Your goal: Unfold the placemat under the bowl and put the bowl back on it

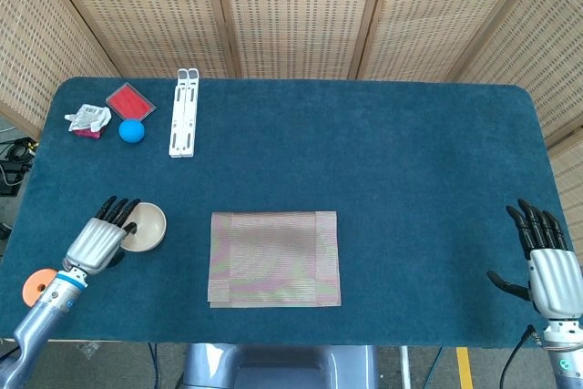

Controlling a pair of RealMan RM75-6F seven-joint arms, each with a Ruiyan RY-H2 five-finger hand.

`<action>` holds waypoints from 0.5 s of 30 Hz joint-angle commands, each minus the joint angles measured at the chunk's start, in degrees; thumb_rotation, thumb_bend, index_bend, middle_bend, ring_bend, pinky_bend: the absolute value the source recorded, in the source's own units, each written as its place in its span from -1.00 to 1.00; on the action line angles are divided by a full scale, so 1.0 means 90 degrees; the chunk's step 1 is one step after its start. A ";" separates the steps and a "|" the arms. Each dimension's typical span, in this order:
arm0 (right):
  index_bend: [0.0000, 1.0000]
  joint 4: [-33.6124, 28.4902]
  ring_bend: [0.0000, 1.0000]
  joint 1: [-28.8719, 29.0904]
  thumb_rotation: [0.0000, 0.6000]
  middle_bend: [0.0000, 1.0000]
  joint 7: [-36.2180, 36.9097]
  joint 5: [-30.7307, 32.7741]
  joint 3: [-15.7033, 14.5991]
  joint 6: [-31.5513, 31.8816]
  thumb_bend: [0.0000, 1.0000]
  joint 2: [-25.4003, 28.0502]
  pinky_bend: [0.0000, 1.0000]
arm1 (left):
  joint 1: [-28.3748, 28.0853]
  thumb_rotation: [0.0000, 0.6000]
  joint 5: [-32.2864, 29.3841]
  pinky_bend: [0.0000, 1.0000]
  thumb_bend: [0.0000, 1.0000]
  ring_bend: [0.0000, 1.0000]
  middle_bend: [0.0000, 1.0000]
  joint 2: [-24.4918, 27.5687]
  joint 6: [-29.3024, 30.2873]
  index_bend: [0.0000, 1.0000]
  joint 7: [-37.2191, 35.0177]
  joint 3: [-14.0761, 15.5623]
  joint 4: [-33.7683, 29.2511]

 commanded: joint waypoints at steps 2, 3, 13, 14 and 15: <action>-0.90 -0.0009 -1.00 -0.0006 1.00 -1.00 0.0010 -0.0005 0.0000 0.0012 -0.73 0.0008 -1.00 | -0.0007 1.00 0.0107 -1.00 -1.00 -1.00 -1.00 0.0224 0.0162 -0.91 -0.0135 -0.0052 -0.0247; -0.90 -0.0012 -1.00 -0.0008 1.00 -1.00 0.0014 -0.0006 0.0001 0.0018 -0.73 0.0011 -1.00 | -0.0009 1.00 0.0131 -1.00 -1.00 -1.00 -1.00 0.0274 0.0197 -0.92 -0.0142 -0.0060 -0.0301; -0.90 -0.0039 -1.00 -0.0019 1.00 -1.00 0.0058 -0.0016 0.0004 0.0041 -0.73 0.0042 -1.00 | 0.0036 1.00 0.0784 -1.00 -0.75 -1.00 -1.00 0.0819 0.0980 -0.65 -0.0528 -0.0062 -0.1595; -0.90 -0.0042 -1.00 -0.0020 1.00 -1.00 0.0057 -0.0020 0.0000 0.0040 -0.73 0.0043 -1.00 | 0.0036 1.00 0.0866 -1.00 -0.72 -1.00 -1.00 0.0831 0.1003 -0.62 -0.0541 -0.0026 -0.1754; -0.90 -0.0045 -1.00 -0.0020 1.00 -1.00 0.0053 -0.0028 -0.0003 0.0041 -0.73 0.0044 -1.00 | 0.0034 1.00 0.0942 -1.00 -0.68 -1.00 -1.00 0.0837 0.1006 -0.57 -0.0527 0.0015 -0.1915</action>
